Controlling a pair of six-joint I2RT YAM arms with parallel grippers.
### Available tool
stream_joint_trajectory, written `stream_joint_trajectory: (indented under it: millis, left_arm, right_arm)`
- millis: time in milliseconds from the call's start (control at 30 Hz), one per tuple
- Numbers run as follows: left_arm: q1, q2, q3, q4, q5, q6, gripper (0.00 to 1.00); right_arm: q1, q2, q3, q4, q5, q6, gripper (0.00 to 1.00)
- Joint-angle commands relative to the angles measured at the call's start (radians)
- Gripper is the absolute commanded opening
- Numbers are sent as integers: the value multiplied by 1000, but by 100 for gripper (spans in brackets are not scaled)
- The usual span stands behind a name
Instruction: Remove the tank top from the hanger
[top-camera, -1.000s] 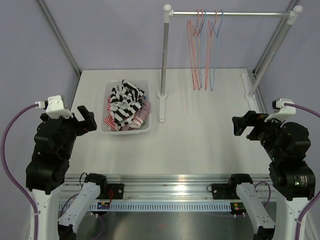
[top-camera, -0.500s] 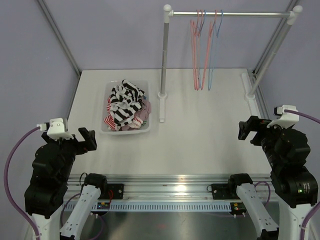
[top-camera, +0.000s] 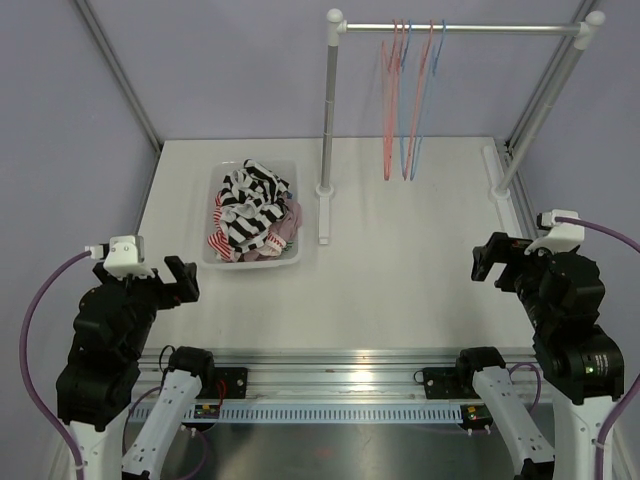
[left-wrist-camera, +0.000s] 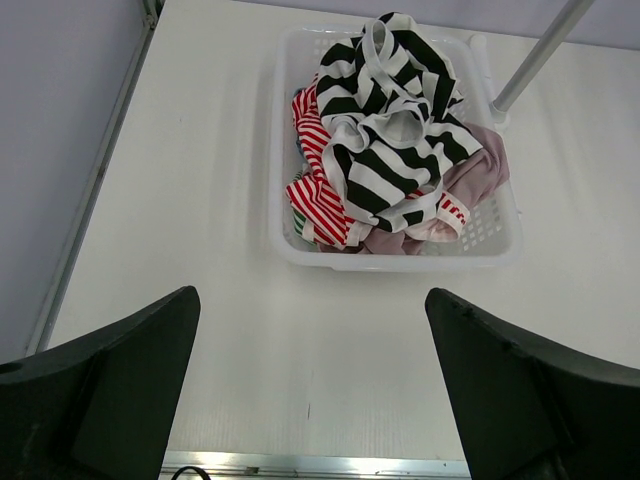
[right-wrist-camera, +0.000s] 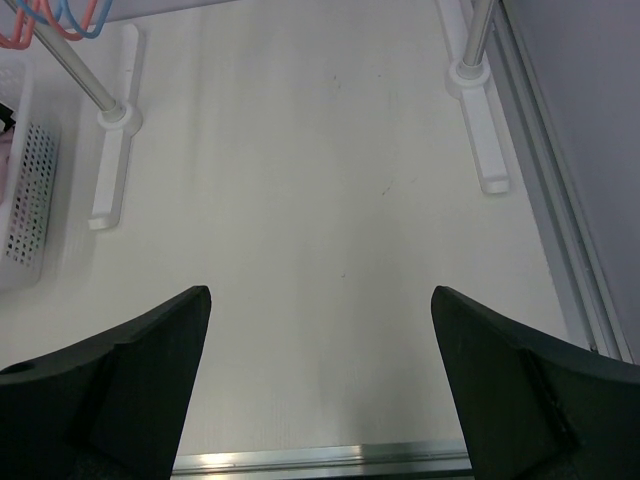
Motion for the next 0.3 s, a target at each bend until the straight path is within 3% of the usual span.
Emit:
stream_joint_trajectory:
  millis: [0, 267]
  left_arm:
    - [-5, -12, -14, 59, 21, 13, 99]
    - [-5, -6, -8, 65, 5, 14, 99]
  right_arm:
    - [7, 12, -6, 38, 21, 1, 99]
    - [7, 29, -13, 37, 12, -2, 100]
